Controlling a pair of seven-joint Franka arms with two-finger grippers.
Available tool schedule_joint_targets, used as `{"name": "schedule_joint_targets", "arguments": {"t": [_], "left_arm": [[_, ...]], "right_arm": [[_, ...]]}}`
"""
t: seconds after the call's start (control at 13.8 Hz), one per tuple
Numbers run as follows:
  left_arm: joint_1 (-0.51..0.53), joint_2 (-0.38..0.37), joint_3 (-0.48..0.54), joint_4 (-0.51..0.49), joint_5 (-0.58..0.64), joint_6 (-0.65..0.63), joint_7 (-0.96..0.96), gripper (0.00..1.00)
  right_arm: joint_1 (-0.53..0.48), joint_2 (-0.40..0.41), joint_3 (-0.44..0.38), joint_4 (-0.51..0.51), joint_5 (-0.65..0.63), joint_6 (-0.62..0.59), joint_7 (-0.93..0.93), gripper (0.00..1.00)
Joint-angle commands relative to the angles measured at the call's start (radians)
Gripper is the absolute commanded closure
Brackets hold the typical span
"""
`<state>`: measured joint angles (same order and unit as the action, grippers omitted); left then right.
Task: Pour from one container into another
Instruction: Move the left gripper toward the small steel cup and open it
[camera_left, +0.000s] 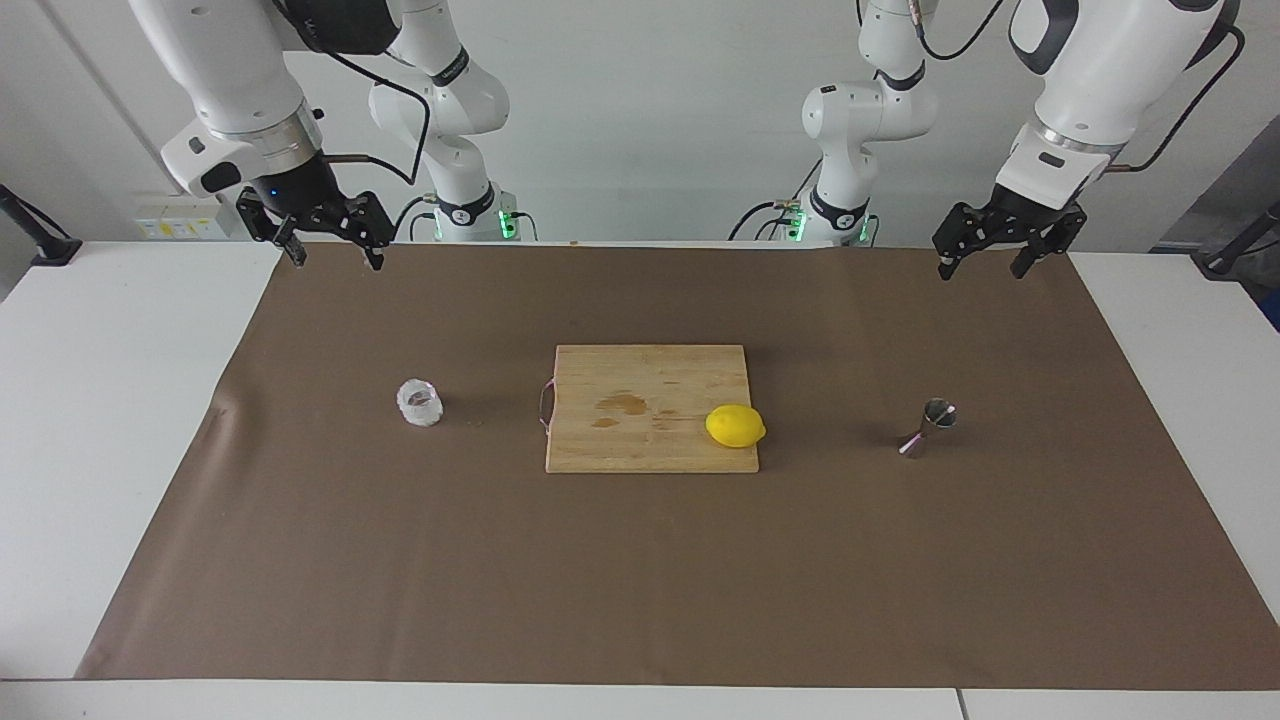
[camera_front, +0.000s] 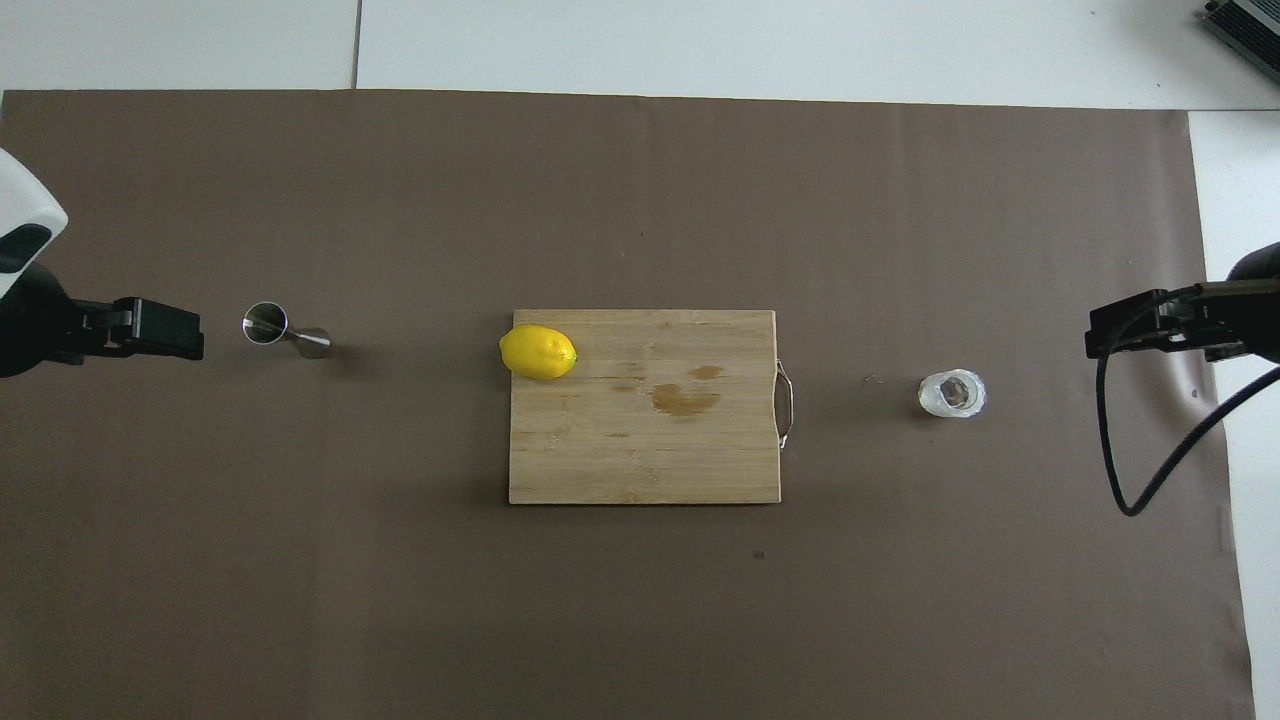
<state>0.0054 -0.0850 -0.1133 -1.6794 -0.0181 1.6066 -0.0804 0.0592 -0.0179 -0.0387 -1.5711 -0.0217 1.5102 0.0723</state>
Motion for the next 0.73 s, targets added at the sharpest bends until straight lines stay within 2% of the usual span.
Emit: {"name": "schedule_joint_targets", "arguments": {"t": [0.0,0.36,0.58,0.65], "left_arm": [[0.007,-0.015,0.012,-0.005,-0.006,-0.049,0.014,0.0],[0.057,-0.028,0.018,-0.022,-0.008,-0.04,0.014,0.0],[0.085,-0.093,0.02,-0.141,-0.013,-0.028,0.004,0.0],[0.087,-0.111,0.02,-0.184,-0.014,0.014,0.005,0.0]], "right_arm": [[-0.009,-0.02,0.0,-0.021,0.023,0.001,-0.017,0.0],[-0.01,-0.02,0.0,-0.021,0.025,0.001,-0.019,0.0],[-0.01,-0.02,0.002,-0.021,0.025,0.001,-0.017,0.0],[-0.009,-0.02,0.0,-0.021,0.025,0.001,-0.017,0.0]]}}
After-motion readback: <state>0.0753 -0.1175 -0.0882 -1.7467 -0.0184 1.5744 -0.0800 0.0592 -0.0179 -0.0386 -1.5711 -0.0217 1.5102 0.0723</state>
